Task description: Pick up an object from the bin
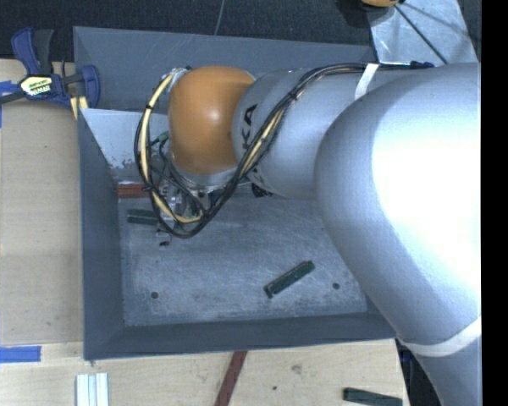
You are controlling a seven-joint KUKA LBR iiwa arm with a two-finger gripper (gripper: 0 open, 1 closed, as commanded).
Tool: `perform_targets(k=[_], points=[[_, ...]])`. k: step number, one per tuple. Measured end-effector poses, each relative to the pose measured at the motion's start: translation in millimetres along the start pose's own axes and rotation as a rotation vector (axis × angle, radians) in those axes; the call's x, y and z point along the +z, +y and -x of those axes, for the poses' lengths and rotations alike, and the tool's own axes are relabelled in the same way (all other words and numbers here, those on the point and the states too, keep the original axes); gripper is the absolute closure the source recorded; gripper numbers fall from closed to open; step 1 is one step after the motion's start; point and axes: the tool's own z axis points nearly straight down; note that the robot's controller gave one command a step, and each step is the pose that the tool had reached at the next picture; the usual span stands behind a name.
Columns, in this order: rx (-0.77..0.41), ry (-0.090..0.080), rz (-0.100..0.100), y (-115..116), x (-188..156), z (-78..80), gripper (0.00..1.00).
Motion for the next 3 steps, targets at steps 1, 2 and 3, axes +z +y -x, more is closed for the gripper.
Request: perform_targets(k=[1,2,3], points=[[0.0,0.0,0.0,-0.1,0.0,0.0,1.0],[-0.002,0.004,-0.001,-14.9,-44.5,14.6,1.0],[-0.02,-0.003,0.0,-13.3,-106.9,13.4,1.0]])
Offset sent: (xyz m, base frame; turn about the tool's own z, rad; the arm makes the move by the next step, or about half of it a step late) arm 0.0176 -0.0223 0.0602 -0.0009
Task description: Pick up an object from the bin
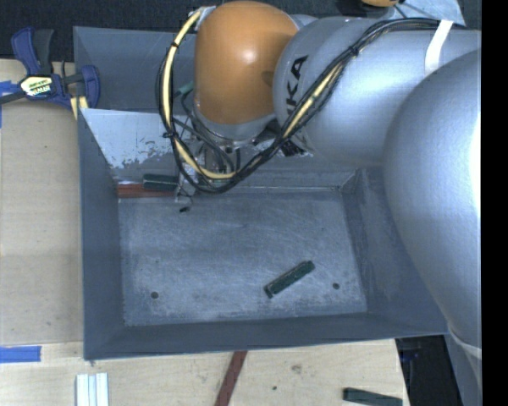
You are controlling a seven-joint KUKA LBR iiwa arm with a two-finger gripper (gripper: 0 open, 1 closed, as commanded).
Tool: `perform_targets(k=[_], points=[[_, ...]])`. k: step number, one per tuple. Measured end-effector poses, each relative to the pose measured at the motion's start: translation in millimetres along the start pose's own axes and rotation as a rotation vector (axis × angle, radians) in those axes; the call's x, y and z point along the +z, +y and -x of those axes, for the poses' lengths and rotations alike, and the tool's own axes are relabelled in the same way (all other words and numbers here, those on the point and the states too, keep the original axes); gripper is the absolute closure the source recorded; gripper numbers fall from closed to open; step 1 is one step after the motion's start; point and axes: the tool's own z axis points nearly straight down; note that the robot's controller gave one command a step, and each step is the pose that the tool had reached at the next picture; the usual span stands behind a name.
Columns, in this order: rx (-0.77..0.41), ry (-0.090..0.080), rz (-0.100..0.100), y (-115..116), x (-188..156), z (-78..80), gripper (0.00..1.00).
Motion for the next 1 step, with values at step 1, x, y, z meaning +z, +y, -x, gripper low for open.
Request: perform_targets(k=[1], points=[[0.001,0.007,-0.002,-5.9,-43.8,4.2,1.0]])
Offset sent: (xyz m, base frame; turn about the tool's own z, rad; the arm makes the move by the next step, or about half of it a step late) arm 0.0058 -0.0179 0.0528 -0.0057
